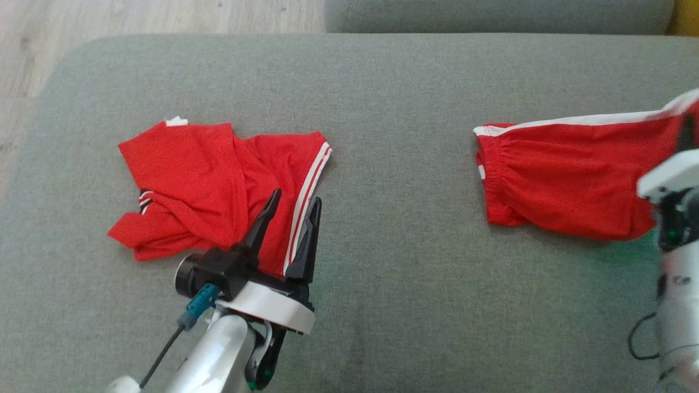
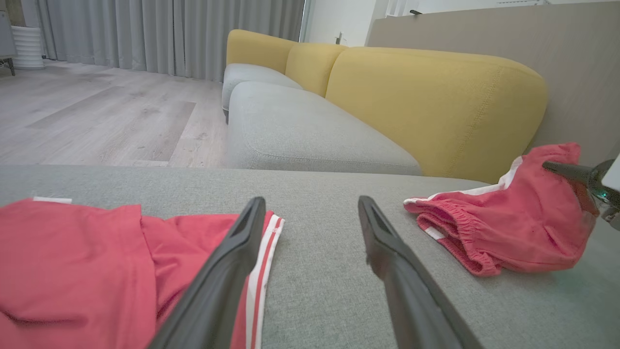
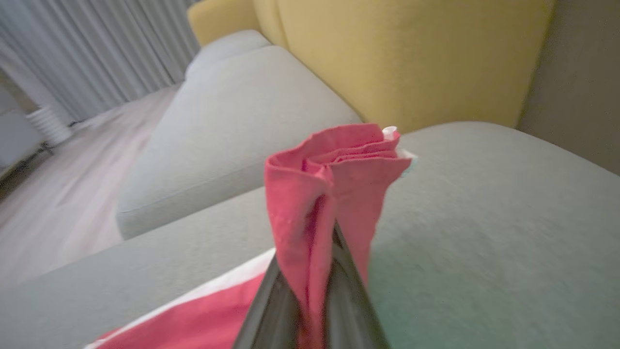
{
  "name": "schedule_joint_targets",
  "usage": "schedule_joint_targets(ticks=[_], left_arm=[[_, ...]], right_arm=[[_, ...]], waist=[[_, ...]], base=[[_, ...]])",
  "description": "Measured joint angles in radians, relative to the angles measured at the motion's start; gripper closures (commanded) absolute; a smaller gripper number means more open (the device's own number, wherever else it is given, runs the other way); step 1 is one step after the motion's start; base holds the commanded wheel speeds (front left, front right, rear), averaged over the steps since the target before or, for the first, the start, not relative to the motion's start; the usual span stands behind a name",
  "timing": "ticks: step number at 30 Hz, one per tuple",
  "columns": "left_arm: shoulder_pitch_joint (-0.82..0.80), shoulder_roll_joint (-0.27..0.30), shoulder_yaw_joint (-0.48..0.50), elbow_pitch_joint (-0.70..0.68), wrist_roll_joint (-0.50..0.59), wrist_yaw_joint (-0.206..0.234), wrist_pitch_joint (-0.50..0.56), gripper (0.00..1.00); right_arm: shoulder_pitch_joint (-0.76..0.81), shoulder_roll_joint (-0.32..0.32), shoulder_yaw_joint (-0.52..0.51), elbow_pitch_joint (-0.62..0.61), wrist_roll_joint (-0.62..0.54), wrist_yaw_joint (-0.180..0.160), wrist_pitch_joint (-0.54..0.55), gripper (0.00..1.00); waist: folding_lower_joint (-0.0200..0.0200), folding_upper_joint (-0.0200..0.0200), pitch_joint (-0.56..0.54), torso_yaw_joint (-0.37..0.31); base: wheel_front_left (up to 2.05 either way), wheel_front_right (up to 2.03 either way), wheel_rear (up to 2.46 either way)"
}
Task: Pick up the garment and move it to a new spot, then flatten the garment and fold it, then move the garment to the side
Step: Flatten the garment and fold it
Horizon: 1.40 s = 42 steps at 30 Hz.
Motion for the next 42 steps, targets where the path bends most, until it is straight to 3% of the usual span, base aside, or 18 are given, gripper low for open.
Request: schedule_joint_targets(ticks=[7, 12, 29, 30, 35, 42], left_arm=[[0.017, 0.003, -0.001, 0.002, 0.0, 0.008, 0.0, 0.0], [0.018, 0.006, -0.001, 0.0, 0.0, 0.009, 0.005, 0.0], [0.039, 0.013, -0.008, -0.016, -0.01, 0.029, 0.014, 0.0], [0.039, 0.013, -0.009, -0.017, -0.01, 0.033, 0.015, 0.0], [0.039, 0.014, -0.011, -0.022, -0.012, 0.036, 0.015, 0.0], [0.037, 0.02, 0.006, -0.048, -0.02, 0.043, 0.012, 0.0]], right_arm=[[0.089, 0.015, 0.299, -0.141, 0.225, 0.0, -0.013, 1.0], [0.16, -0.011, 0.513, -0.235, 0.353, 0.0, -0.01, 1.0], [0.197, -0.149, 0.947, -0.233, 0.535, 0.0, 0.079, 0.98], [0.199, -0.156, 0.968, -0.226, 0.536, 0.0, 0.082, 0.0], [0.203, -0.166, 1.01, -0.255, 0.62, 0.0, 0.081, 0.0], [0.187, -0.206, 0.829, -0.29, 0.687, 0.0, -0.063, 0.0]], waist=[[-0.0001, 0.0, -0.035, 0.005], [0.0, 0.0, -0.048, 0.013], [0.0, 0.0, -0.064, 0.028], [0.0, 0.0, -0.064, 0.025], [0.0, 0.0, -0.061, 0.004], [0.0001, 0.0, -0.063, -0.042]], base=[[0.0, 0.0, 0.0], [0.0, 0.0, 0.0], [0.0, 0.0, 0.0], [0.0, 0.0, 0.0], [0.0, 0.0, 0.0], [0.0, 0.0, 0.0]])
